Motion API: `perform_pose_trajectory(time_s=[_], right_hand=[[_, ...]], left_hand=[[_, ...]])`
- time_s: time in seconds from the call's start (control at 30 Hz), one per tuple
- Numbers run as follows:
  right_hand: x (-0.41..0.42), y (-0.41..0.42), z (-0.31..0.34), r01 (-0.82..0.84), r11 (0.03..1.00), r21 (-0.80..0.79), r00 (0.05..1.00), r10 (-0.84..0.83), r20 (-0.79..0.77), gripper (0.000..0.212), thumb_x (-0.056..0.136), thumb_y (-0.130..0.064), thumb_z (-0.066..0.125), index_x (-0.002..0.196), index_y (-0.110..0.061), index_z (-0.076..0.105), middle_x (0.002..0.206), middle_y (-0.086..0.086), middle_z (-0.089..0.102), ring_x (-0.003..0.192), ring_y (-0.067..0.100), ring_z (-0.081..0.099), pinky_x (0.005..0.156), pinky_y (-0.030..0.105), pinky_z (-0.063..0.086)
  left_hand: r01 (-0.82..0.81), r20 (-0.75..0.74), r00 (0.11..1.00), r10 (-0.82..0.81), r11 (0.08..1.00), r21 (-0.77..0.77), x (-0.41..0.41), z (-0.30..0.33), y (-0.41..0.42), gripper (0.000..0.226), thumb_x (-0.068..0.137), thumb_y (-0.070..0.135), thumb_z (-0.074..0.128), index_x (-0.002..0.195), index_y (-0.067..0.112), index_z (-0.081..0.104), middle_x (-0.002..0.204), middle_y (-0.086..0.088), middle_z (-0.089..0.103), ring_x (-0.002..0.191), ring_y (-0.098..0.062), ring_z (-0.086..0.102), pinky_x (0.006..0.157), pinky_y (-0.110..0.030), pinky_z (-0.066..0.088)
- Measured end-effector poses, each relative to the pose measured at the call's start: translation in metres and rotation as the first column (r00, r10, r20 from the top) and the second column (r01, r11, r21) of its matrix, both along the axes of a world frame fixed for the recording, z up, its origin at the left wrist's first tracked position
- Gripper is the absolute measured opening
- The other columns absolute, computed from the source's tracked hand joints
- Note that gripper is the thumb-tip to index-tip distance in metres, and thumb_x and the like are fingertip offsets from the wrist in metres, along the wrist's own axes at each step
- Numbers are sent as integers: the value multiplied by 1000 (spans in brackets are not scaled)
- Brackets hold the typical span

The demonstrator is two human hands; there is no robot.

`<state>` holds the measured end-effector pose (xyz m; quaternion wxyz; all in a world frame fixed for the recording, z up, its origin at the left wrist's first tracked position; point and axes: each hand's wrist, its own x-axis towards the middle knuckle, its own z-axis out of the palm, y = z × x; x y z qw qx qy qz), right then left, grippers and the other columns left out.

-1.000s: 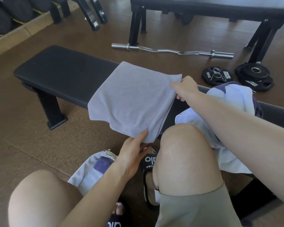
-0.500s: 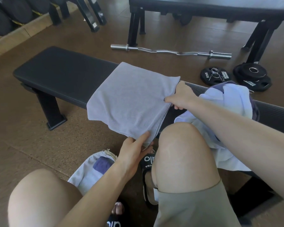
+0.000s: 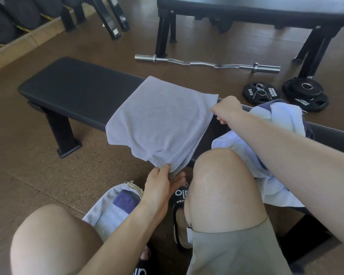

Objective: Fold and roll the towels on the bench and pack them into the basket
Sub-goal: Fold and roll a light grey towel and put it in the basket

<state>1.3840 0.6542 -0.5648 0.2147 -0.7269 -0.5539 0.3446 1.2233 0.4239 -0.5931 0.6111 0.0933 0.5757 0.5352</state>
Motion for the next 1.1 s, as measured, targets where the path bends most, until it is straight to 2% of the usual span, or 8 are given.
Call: perform_pose_trajectory(time_s=[0.17, 0.27, 0.4, 0.53, 0.7, 0.83, 0.97, 1.1], right_hand=[[-1, 9, 4, 32, 996, 80, 998, -36, 46, 13, 85, -18, 52, 74, -12, 55, 70, 7, 58, 66, 29, 57, 67, 31, 48], [-1, 15, 6, 18, 996, 90, 997, -25, 73, 18, 93, -25, 48, 85, -11, 57, 85, 10, 59, 81, 30, 59, 76, 33, 51], [1, 17, 9, 27, 999, 21, 997, -28, 67, 9, 87, -14, 52, 83, -8, 56, 77, 8, 58, 69, 27, 58, 57, 24, 41], [2, 20, 15, 45, 999, -10, 998, -45, 32, 11, 82, -18, 59, 78, -7, 59, 74, 9, 62, 63, 25, 59, 68, 31, 54], [-8, 20, 21, -13, 996, -85, 997, 20, 74, 12, 80, -18, 60, 78, -6, 64, 63, 8, 59, 56, 23, 50, 59, 30, 44], [-13, 20, 22, -41, 997, -59, 994, 47, 101, 12, 84, -17, 57, 84, -6, 62, 72, 9, 61, 59, 24, 53, 60, 28, 46], [-19, 18, 25, -99, 995, -26, 983, 102, 156, 10, 79, -14, 58, 72, -9, 53, 71, 5, 56, 57, 22, 53, 53, 24, 41], [-27, 17, 28, -117, 986, -121, 990, 125, 62, 4, 74, -5, 58, 72, -8, 59, 77, 9, 58, 71, 24, 57, 77, 31, 58]], left_hand=[[-15, -100, 995, 15, 1000, -1, -1, 4, -1, 18, 105, 13, 47, 111, 2, 59, 88, -10, 66, 76, -19, 73, 73, -33, 61], [-34, -121, 992, 31, 999, -17, -5, 4, -1, 19, 105, 15, 48, 109, 2, 61, 88, -10, 66, 76, -19, 73, 73, -33, 62], [-45, -140, 989, 42, 999, -24, -7, 4, -2, 20, 105, 17, 48, 106, 2, 61, 92, -12, 67, 74, -17, 74, 71, -32, 61], [-40, -152, 988, 35, 999, -30, -5, 5, -1, 20, 106, 16, 47, 104, 4, 62, 92, -12, 66, 73, -17, 74, 73, -33, 61], [-32, -156, 987, 28, 999, -23, -6, 9, 1, 21, 106, 17, 46, 105, 2, 61, 87, -10, 66, 72, -16, 73, 73, -33, 61], [-34, -150, 988, 31, 999, -14, -9, 10, 2, 21, 106, 17, 46, 106, 1, 61, 85, -8, 63, 72, -16, 72, 73, -32, 61], [-25, -139, 990, 24, 1000, -8, -8, 12, 2, 21, 107, 16, 45, 106, 1, 60, 84, -7, 61, 73, -17, 71, 77, -33, 61], [-17, -130, 991, 15, 1000, -12, -7, 13, 3, 23, 106, 16, 45, 110, 0, 61, 87, -8, 62, 74, -16, 71, 80, -34, 61]])
